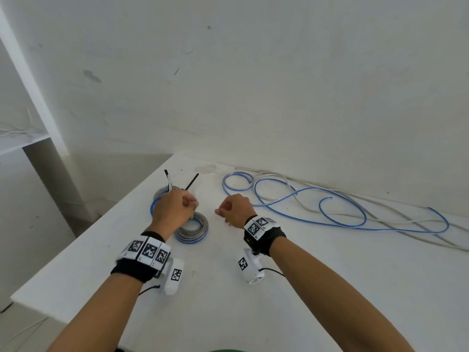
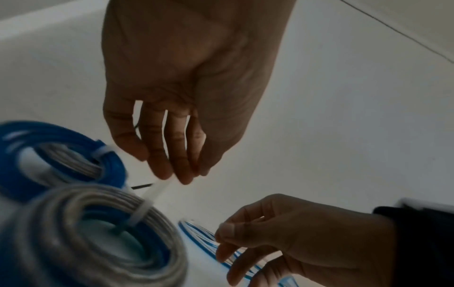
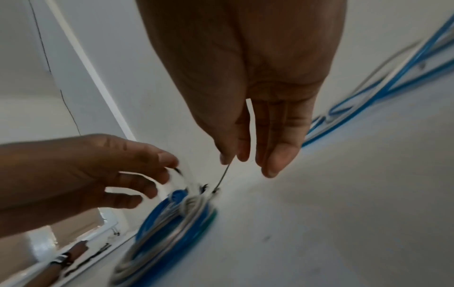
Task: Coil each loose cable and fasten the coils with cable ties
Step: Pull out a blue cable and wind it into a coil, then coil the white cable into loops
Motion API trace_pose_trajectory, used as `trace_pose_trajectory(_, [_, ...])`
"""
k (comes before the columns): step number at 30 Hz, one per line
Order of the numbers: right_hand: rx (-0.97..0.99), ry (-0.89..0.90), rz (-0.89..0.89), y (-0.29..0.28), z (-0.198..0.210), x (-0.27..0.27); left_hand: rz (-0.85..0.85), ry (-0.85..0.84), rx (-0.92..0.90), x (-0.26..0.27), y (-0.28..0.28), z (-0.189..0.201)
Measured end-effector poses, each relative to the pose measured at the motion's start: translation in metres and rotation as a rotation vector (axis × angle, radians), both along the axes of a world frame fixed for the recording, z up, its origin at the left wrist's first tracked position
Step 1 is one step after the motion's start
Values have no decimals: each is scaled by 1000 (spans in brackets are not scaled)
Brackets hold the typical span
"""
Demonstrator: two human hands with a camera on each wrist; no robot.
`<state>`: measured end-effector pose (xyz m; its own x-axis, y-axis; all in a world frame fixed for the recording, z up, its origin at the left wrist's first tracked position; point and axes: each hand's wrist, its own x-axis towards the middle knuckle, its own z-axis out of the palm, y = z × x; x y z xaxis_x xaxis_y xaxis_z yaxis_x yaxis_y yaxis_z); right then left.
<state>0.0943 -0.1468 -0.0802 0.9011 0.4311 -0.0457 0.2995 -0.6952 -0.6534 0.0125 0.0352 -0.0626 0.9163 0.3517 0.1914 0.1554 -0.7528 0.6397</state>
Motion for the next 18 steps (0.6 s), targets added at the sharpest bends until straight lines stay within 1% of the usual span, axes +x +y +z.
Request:
trace_pose_trajectory(3, [-117,-128,-79,-29,-2,17,-134,11,-46,14,-32,8])
trace_pose_trajectory(6, [-207,-161,-146,-66,-7,31,-281,30,-99,33,-67,7])
trace_pose_trajectory(10, [-316,-126,-289,-118,-3,50,-404,55,-51,61,-108,-4])
trace_pose_trajectory(14, [-376,-49,-381,-159,2,64,-555,177,29,83,-137,-16])
trace_pose_trajectory(16, [-369,-32,-418,-170,0,66,-605,230,60,90,-148,-20])
trace_pose_trajectory(18, [-322,-47,-439,-175,-1,65,-610,249,62,96,-155,-25])
